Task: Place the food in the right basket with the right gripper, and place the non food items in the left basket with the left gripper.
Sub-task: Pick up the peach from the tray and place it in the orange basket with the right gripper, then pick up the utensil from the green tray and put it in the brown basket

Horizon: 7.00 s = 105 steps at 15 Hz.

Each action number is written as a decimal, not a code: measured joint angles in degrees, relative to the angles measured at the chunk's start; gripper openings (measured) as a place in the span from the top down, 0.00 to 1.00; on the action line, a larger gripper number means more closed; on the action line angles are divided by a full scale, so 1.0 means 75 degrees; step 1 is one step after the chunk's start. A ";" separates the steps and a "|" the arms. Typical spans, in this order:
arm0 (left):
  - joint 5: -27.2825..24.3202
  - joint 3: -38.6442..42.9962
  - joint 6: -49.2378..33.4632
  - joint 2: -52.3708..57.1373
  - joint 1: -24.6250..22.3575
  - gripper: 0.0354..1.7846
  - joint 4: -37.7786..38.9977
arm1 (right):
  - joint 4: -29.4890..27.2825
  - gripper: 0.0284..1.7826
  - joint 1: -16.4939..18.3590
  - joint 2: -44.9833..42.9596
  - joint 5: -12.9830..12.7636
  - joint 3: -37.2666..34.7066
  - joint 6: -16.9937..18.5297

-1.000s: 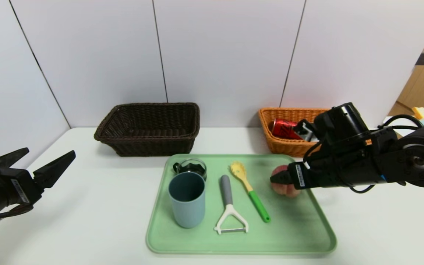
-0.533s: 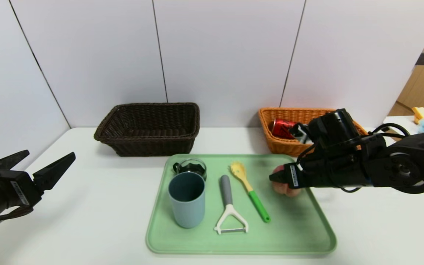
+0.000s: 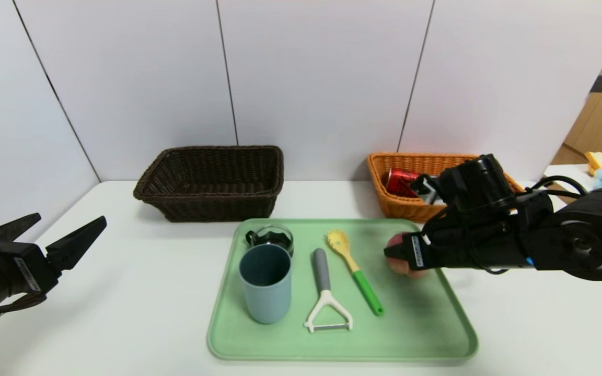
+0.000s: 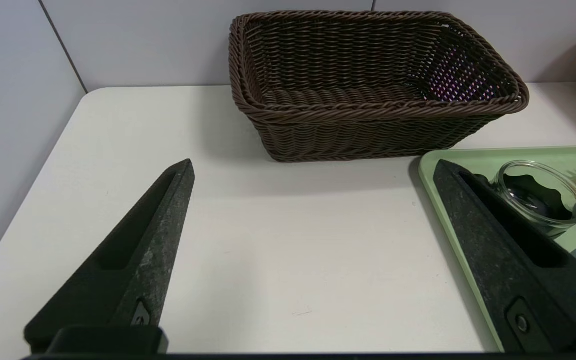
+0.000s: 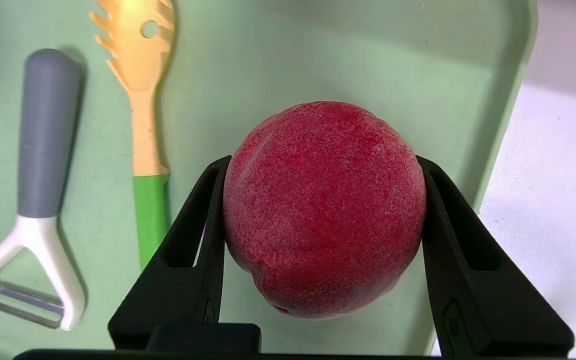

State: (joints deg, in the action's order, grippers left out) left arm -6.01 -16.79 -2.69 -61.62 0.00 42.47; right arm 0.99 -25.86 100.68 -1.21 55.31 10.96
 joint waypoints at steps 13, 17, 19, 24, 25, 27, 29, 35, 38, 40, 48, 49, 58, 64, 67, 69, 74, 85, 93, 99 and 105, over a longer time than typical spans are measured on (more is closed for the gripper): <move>-0.0003 0.0046 -0.0041 0.0003 -0.0010 0.06 0.0029 | 0.3766 0.41 0.1853 -0.0992 0.0561 0.0688 -0.1864; 0.0000 0.0008 -0.0037 0.0000 -0.0013 0.06 0.0033 | 0.2323 0.41 0.2617 -0.0385 0.0535 0.1360 -0.1960; -0.0003 0.0005 -0.0026 0.0000 -0.0013 0.06 0.0029 | 0.1331 0.41 0.2783 -0.0182 0.0567 0.1842 -0.1960; 0.0008 0.0005 -0.0029 0.0000 -0.0021 0.06 0.0033 | -0.0793 0.41 0.3027 0.0629 0.0532 0.3651 -0.1952; 0.0008 0.0005 -0.0037 0.0003 -0.0029 0.06 0.0033 | -0.1170 0.41 0.3095 0.0831 0.0506 0.4007 -0.1954; 0.0008 0.0005 -0.0037 0.0003 -0.0036 0.06 0.0033 | -0.1770 0.41 0.3298 0.1273 0.0450 0.4680 -0.1967; 0.0008 0.0002 -0.0041 0.0000 -0.0036 0.06 0.0033 | -0.2186 0.41 0.3545 0.1621 0.0414 0.5128 -0.2042; 0.0008 -0.0125 -0.0011 -0.0041 -0.0193 0.06 0.0023 | -0.2376 0.41 0.3841 0.2191 0.0398 0.5408 -0.2085; 0.0005 -0.0132 -0.0015 -0.0044 -0.0197 0.06 0.0021 | -0.2376 0.41 0.3841 0.2331 0.0395 0.5432 -0.2074; 0.0005 -0.0140 -0.0018 -0.0046 -0.0202 0.06 0.0023 | -0.2358 0.35 0.3841 0.2383 0.0340 0.5432 -0.2063; 0.0008 -0.0138 -0.0011 -0.0044 -0.0208 0.06 0.0021 | -0.2245 0.15 0.3789 0.2375 0.0107 0.5422 -0.2048; 0.0008 -0.0132 -0.0008 -0.0041 -0.0208 0.06 0.0023 | -0.2251 0.14 0.3722 0.2269 0.0117 0.5422 -0.2037; 0.0008 -0.0128 0.0000 -0.0041 -0.0208 0.06 0.0021 | -0.3358 0.07 0.0299 0.0148 0.0675 0.5338 -0.0616; 0.0011 -0.0124 0.0037 0.0054 -0.0208 0.06 0.0023 | -0.3751 0.05 -0.1112 -0.0234 0.0652 0.4015 -0.0341; 0.0000 -0.0182 0.0052 0.0070 -0.0208 0.06 0.0015 | -0.3734 0.05 -0.1161 -0.0239 0.0660 0.3389 -0.0466; -0.0003 -0.0271 0.0073 0.0065 -0.0208 0.06 0.0003 | -0.3699 0.05 -0.1102 -0.0179 0.0653 0.3092 -0.0662; -0.0036 -0.0374 0.0122 0.0055 -0.0197 0.06 0.0003 | -0.2994 0.05 -0.1227 0.0169 0.0284 0.2544 -0.0712; -0.0106 -0.0426 0.0359 0.0015 -0.0193 0.06 -0.0034 | -0.2636 0.05 -0.1248 0.1328 -0.0085 0.2393 -0.1520; -0.0106 -0.0374 0.0359 0.0015 -0.0190 0.06 -0.0034 | -0.2537 0.23 -0.1252 0.1593 -0.0076 0.2313 -0.1486; -0.0098 -0.0353 0.0346 0.0024 -0.0193 0.06 -0.0023 | -0.2612 0.63 -0.1245 0.1611 -0.0091 0.2308 -0.1461; -0.0099 -0.0252 0.0323 0.0029 -0.0193 0.06 -0.0003 | -0.2623 0.95 -0.1198 0.1578 -0.0093 0.2313 -0.1451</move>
State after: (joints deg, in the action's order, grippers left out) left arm -6.75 -18.68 -0.27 -61.40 -1.45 42.45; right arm -18.69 -34.84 112.52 -1.90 72.66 0.07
